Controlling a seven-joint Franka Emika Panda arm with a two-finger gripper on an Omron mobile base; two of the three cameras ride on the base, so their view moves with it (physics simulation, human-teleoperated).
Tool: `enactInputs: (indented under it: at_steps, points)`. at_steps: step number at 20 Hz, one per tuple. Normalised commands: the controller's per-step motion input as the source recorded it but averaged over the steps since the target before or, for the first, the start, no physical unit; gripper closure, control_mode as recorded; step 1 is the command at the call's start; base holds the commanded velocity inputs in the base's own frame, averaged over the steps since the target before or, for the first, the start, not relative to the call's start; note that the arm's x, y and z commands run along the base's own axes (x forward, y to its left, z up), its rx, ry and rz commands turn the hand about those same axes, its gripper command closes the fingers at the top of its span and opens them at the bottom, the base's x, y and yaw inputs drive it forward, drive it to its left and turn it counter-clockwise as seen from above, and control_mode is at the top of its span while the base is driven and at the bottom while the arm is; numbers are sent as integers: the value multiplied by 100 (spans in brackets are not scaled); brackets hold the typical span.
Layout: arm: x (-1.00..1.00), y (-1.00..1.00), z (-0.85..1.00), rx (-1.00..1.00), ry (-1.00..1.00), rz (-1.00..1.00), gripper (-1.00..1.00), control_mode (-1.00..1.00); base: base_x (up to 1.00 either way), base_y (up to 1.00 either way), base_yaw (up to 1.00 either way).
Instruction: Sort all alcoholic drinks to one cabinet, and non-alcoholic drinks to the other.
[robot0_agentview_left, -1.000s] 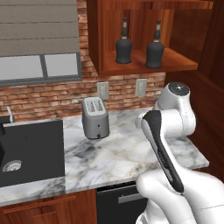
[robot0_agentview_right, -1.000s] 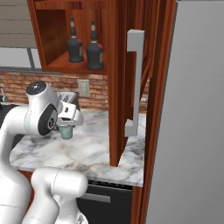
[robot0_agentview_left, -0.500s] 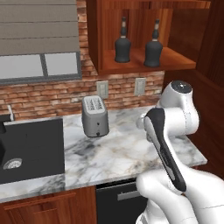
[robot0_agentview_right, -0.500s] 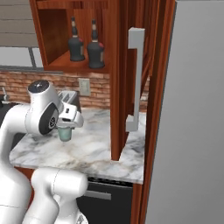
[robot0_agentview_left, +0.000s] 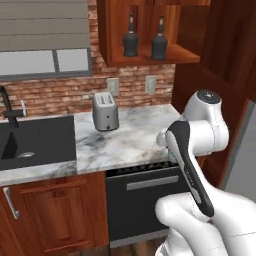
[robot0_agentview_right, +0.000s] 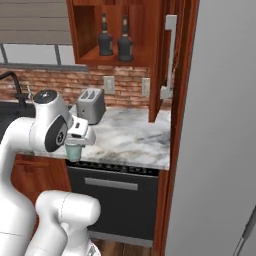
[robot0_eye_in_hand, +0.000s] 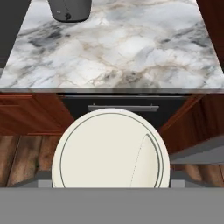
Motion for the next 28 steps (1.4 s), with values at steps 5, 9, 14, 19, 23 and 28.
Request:
enactInputs:
  at_steps: [5, 9, 14, 19, 23, 28]
  points:
    - [0, 0, 0, 0, 0, 0, 100, 100, -38, 81, 0]
    - [0, 0, 0, 0, 0, 0, 100, 100, -13, 98, 0]
    - [0, 0, 0, 0, 0, 0, 100, 100, 0, 100, 0]
    - [0, 0, 0, 0, 0, 0, 100, 100, 0, 100, 0]
    - [0, 0, 0, 0, 0, 0, 100, 100, 0, 96, 0]
    - [0, 0, 0, 0, 0, 0, 100, 100, 8, 72, 0]
